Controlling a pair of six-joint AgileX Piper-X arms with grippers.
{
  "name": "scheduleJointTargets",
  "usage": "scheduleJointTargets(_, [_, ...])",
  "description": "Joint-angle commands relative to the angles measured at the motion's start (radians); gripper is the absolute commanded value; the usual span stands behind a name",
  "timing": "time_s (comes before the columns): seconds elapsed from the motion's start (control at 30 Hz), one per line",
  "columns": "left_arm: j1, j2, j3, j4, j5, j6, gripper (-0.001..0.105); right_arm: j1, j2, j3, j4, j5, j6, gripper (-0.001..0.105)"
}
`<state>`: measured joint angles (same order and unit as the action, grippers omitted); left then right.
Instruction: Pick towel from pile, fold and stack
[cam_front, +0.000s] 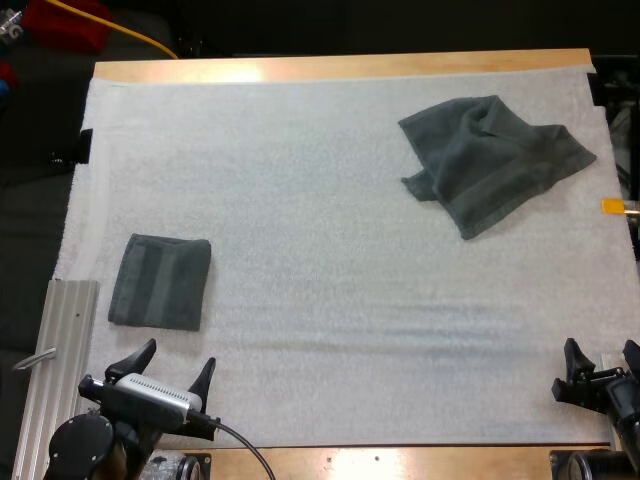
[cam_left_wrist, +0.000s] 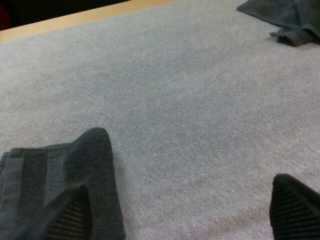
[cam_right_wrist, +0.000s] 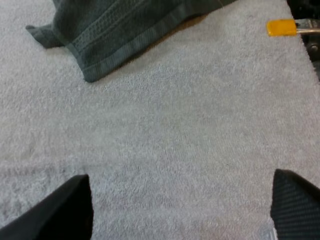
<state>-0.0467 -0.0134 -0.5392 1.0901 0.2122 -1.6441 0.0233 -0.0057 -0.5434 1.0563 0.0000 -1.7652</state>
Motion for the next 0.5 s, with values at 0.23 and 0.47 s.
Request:
scheduleJointTargets(0.23, [0.000, -0.137, -0.001, -0.023, 0.002, -0.007, 0.070, 0.000, 0.009, -0.027, 0.025, -0.047, -0.002, 0.071])
scheduleJointTargets(0.47, [0.000, -0.108, -0.033, -0.019, 0.009, -0.006, 0.070, 0.000, 0.047, -0.087, 0.025, -0.074, 0.012, 0.071])
